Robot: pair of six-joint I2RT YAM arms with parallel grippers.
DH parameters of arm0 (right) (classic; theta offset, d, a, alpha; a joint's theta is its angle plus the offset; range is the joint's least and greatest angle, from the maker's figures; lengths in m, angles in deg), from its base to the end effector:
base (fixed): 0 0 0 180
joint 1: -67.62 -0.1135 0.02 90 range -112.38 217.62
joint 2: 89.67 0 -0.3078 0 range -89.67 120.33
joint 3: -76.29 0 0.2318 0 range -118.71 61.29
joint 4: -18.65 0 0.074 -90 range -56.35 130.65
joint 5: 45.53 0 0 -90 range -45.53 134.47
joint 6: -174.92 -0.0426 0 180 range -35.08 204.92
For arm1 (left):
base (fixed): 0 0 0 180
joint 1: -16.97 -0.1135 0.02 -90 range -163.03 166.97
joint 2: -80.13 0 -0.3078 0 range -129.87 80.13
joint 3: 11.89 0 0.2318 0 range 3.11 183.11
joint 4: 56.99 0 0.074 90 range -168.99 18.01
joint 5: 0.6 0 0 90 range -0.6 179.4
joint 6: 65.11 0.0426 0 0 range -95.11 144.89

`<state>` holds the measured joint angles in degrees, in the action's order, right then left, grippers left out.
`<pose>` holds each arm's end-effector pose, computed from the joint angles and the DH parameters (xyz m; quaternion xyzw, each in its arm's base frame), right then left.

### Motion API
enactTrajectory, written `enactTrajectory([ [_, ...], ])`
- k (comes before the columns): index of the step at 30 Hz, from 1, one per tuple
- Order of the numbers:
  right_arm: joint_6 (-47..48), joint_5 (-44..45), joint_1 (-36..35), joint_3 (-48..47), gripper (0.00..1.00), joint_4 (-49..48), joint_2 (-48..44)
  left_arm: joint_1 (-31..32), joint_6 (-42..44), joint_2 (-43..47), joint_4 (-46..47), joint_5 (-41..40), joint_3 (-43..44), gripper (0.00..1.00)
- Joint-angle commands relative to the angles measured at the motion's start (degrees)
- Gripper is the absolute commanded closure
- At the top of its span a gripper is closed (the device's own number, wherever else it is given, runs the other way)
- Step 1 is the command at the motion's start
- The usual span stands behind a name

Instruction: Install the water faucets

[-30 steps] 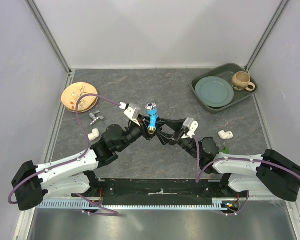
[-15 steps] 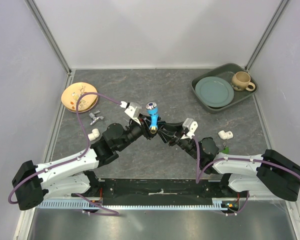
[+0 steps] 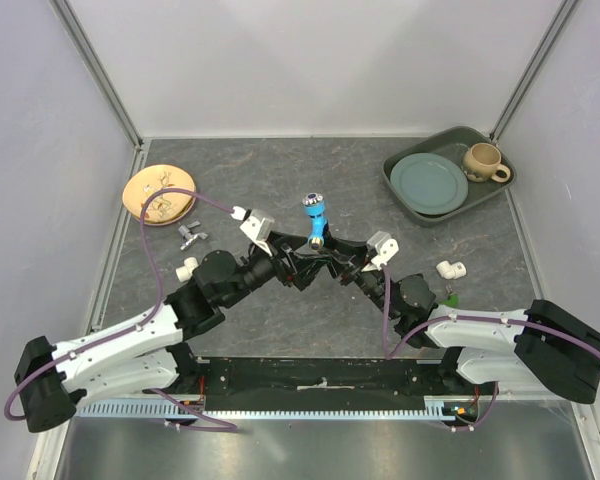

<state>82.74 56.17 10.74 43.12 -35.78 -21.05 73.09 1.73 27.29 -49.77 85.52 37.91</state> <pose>0.1198 0.1678 0.3033 -0.1918 0.5513 0.3476 0.7338 0.1037 -0.1493 0.3550 0.1693 0.6595 -0.4492 0.5784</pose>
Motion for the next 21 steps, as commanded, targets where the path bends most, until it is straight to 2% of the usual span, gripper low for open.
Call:
enactTrajectory([
  [1, 1.74, 3.41, 0.11, -2.30, 1.00, -1.41, -1.29, 0.13, -0.22, 6.06, -8.30, 0.10, -0.18, 0.14],
  [7, 6.39, 4.82, 0.11, -2.31, 1.00, 1.31, -1.03, -0.74, -0.49, 13.98, -21.84, -2.97, 3.50, 0.11],
  [11, 9.11, 4.82, 0.11, -2.39, 1.00, 2.37, -0.51, -2.50, 0.13, 14.52, -29.13, -4.99, 9.21, 0.09],
  [16, 10.79, 4.56, 0.11, -2.39, 1.00, 3.07, -0.24, -5.58, 3.47, 9.17, -32.76, -4.21, 19.49, 0.07],
  [21, 10.88, 3.68, 0.10, -2.48, 1.00, 3.25, 0.20, -10.32, 0.75, -1.20, -35.31, -2.71, 28.64, 0.07],
])
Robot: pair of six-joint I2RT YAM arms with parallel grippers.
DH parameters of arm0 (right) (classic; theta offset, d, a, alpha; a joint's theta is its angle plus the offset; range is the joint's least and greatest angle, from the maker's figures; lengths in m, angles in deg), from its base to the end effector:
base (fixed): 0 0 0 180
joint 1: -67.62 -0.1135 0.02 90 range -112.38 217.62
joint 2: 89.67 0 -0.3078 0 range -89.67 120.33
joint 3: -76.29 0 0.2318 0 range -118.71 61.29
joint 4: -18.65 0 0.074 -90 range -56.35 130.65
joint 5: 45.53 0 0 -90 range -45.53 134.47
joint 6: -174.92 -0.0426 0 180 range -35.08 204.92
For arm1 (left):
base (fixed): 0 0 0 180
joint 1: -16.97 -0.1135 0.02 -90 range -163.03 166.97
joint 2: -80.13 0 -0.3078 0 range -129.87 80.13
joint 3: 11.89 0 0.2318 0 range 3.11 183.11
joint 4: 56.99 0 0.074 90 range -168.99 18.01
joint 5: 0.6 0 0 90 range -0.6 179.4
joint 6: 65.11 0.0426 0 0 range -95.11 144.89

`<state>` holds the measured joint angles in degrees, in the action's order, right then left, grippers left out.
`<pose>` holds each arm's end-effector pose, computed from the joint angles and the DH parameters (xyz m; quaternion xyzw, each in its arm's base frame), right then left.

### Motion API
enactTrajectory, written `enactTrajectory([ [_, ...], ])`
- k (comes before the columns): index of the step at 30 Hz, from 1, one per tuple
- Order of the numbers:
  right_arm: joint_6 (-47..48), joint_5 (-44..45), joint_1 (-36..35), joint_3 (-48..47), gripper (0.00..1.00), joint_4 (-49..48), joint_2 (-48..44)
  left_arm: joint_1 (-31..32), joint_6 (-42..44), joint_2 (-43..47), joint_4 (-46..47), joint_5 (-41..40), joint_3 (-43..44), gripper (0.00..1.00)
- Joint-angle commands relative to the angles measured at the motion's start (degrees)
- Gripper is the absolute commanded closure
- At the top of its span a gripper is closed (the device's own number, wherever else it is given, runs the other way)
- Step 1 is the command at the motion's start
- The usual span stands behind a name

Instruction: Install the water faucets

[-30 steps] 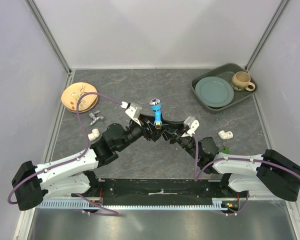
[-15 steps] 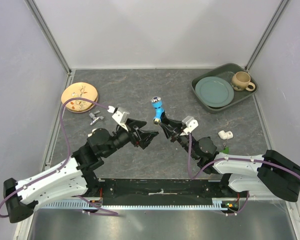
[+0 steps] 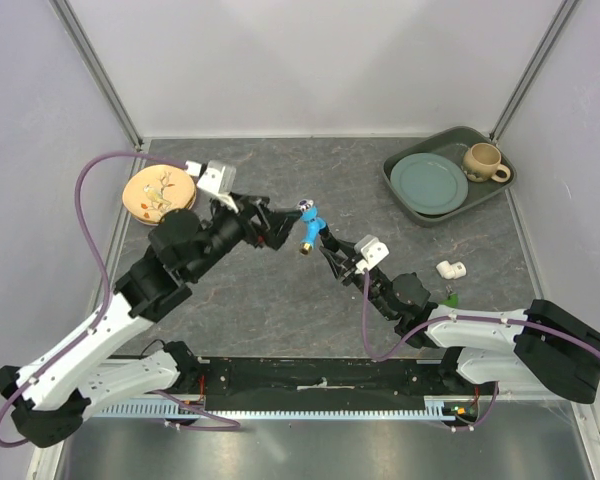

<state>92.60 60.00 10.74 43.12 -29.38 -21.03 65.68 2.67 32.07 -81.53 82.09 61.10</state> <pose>0.1237 0.1688 0.2907 -0.2419 0.5803 0.2450 0.7381 0.0969 -0.1022 0.4410 0.1171 0.6949 -0.3742 0.6028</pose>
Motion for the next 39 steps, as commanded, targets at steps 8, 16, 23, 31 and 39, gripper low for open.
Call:
enactTrajectory([
  [8, 0.93, -0.85, 0.11, -2.83, 1.00, -2.81, 0.61, -3.71, -1.86, -15.04, -5.30, 2.04, 12.04, 0.08],
  [16, 0.32, -1.55, 0.02, -3.53, 1.00, -2.98, 1.67, -3.71, -4.50, -16.72, -4.09, 4.76, 9.59, 0.12],
  [23, -0.21, -1.29, 0.02, -4.06, 1.00, -3.60, 2.46, -3.71, -6.70, -17.25, -2.68, 8.70, 7.83, 0.23],
  [31, -0.91, -0.94, 0.11, -4.41, 1.00, -3.95, 2.46, -3.71, -6.17, -17.25, -2.59, 8.28, 6.52, 0.34],
  [39, -3.72, -5.58, 0.11, -5.12, 1.00, -0.61, -0.34, -4.15, -3.19, -13.13, 3.98, 7.49, 2.05, 0.86],
])
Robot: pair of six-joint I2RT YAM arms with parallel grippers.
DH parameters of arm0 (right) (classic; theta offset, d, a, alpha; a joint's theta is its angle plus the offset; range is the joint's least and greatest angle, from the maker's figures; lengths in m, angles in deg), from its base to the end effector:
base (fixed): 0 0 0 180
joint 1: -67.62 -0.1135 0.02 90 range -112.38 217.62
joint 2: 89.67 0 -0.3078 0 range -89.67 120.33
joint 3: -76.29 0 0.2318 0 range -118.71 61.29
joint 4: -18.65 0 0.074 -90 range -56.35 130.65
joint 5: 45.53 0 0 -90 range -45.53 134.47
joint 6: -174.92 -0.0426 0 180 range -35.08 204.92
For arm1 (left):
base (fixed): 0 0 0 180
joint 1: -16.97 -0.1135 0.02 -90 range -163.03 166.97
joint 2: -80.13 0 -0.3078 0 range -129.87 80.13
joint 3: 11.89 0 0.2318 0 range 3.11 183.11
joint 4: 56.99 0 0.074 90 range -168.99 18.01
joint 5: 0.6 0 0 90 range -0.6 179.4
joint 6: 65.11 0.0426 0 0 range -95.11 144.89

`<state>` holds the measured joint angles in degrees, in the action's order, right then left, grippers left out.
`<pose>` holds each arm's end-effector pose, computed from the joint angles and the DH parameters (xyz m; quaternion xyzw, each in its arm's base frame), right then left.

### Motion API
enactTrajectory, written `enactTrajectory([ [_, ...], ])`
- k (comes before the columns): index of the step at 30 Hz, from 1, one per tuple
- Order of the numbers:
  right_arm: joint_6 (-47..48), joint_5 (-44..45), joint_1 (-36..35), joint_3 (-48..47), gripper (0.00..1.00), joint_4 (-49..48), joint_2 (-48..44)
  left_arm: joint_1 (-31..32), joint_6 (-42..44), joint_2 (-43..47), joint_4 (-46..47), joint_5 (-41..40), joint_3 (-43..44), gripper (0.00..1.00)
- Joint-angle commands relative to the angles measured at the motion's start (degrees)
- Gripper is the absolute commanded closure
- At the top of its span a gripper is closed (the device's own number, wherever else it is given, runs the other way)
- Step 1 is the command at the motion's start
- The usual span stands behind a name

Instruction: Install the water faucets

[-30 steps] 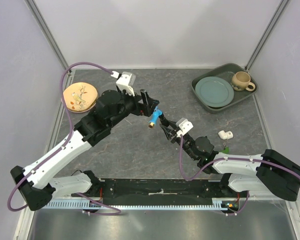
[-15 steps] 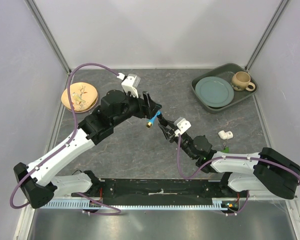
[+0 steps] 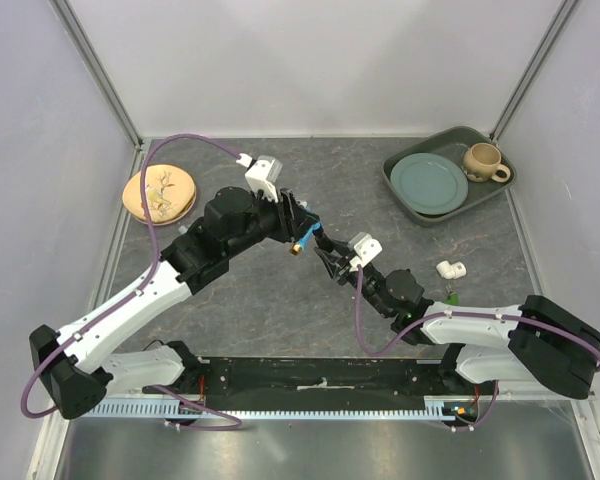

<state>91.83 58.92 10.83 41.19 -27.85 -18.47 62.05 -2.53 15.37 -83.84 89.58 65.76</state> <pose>0.1302 0.1795 0.2891 -0.2530 0.5904 0.2484 0.7251 0.1608 -0.1614 0.4155 0.1219 0.7783 -0.3652 0.4960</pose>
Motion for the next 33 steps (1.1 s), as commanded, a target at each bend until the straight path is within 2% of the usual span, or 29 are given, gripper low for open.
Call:
enactTrajectory([
  [1, -3.66, -5.57, 0.37, -3.28, 1.00, -1.62, -3.43, -0.69, 2.63, 4.19, 7.36, 0.25, -3.23, 0.96],
  [6, -10.33, -14.00, 3.18, -3.63, 1.00, 1.73, -7.29, -1.48, 6.84, 7.27, 11.59, 3.41, -7.62, 0.98],
  [12, -19.48, -29.21, 8.36, -5.92, 1.00, 4.37, -9.32, -2.63, 10.89, 10.69, 18.97, 9.04, -11.93, 0.98],
  [21, -35.64, -50.89, 16.80, -9.34, 1.00, -2.31, -6.60, -3.77, 16.52, 14.56, 24.69, 15.80, -15.72, 0.98],
  [26, -46.10, -60.15, 21.63, -11.28, 1.00, -13.19, -1.78, -4.47, 16.70, 15.97, 27.41, 20.02, -17.21, 0.98],
  [27, -50.90, -61.47, 22.34, -11.45, 1.00, -15.74, -0.72, -4.65, 16.70, 16.06, 28.20, 20.73, -17.65, 0.98],
  [29, -56.72, -65.07, 24.27, -12.07, 0.99, -25.66, 3.04, -4.74, 16.87, 16.15, 28.38, 21.61, -17.83, 0.98],
  [30, -62.84, -66.13, 24.88, -12.42, 0.95, -29.52, 4.63, -4.83, 17.05, 16.06, 28.29, 21.52, -17.83, 0.98],
  [31, -66.30, -68.23, 25.94, -13.55, 0.92, -36.17, 6.13, -4.91, 17.31, 15.80, 28.21, 21.09, -17.92, 0.98],
  [32, -68.51, -69.03, 26.29, -14.26, 0.89, -38.41, 9.02, -5.00, 17.14, 15.62, 28.21, 20.56, -18.18, 0.98],
  [33, -69.75, -69.56, 26.56, -14.88, 0.80, -39.22, 9.74, -5.00, 16.88, 15.45, 28.21, 19.95, -18.18, 0.98],
])
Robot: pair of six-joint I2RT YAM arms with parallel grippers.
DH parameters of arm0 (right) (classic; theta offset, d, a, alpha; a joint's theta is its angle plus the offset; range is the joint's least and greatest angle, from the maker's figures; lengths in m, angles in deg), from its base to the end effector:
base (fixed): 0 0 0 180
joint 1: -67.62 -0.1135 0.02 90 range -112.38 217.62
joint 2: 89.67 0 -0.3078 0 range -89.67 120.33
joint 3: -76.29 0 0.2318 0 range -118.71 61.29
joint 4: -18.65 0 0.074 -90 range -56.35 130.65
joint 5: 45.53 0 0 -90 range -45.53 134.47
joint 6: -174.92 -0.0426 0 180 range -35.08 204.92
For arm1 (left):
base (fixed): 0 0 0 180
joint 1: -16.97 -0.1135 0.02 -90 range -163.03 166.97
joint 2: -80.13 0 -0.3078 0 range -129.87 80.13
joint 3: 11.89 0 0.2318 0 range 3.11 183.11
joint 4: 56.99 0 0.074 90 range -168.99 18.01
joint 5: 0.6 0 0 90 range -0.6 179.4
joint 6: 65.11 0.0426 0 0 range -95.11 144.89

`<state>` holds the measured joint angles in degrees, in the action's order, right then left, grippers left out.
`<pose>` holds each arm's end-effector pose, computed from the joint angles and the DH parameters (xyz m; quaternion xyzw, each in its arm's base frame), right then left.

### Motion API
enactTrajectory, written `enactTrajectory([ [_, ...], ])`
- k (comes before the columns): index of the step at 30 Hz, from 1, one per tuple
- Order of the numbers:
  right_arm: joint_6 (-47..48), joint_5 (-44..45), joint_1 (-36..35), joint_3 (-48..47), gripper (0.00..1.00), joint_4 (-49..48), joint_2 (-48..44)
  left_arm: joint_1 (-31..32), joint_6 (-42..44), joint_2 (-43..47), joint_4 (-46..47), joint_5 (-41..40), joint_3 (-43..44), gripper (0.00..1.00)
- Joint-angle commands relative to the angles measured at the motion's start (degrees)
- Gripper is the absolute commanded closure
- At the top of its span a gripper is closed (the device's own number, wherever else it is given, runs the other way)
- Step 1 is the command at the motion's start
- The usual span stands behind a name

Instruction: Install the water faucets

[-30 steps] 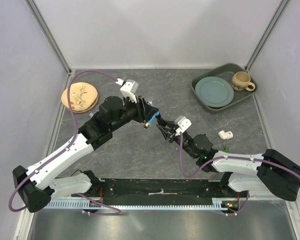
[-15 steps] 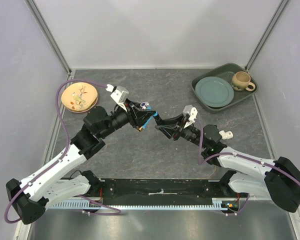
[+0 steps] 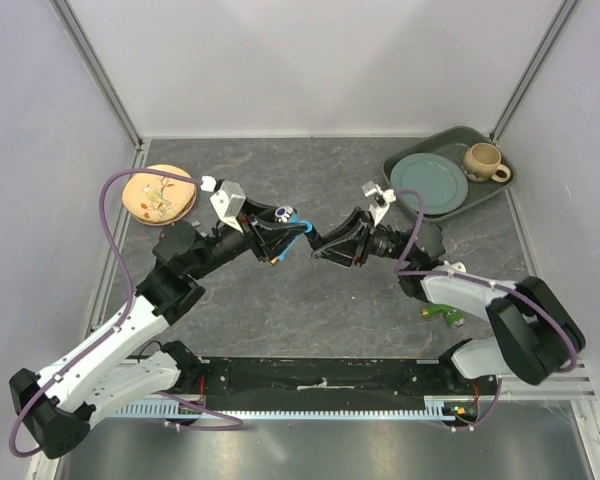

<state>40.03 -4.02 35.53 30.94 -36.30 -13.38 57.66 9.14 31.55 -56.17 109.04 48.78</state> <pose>0.1858 0.1541 0.3350 -0.2869 0.5318 0.6510 0.4594 0.1076 -0.1114 0.4184 0.2628 0.5707 -0.4581 0.6288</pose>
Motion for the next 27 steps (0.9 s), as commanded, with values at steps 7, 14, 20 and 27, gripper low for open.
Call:
enactTrajectory([
  [7, -12.35, -5.65, 1.95, -4.63, 0.39, -28.85, 5.98, -0.70, -0.77, -0.47, 4.93, -11.61, -4.89, 0.98],
  [14, 11.34, 1.71, 1.95, -4.02, 0.17, -1.45, -0.52, -0.78, -7.97, 2.25, 7.47, -21.48, -8.66, 0.98],
  [20, 27.10, 10.51, 1.86, -2.44, 0.13, 14.48, -7.82, -1.92, -12.72, 3.49, 8.27, -23.60, -10.25, 0.98],
  [27, 40.10, 20.70, -2.17, 2.04, 0.13, 13.44, -10.37, -4.03, -19.14, 2.88, 10.55, -20.52, -11.48, 0.98],
])
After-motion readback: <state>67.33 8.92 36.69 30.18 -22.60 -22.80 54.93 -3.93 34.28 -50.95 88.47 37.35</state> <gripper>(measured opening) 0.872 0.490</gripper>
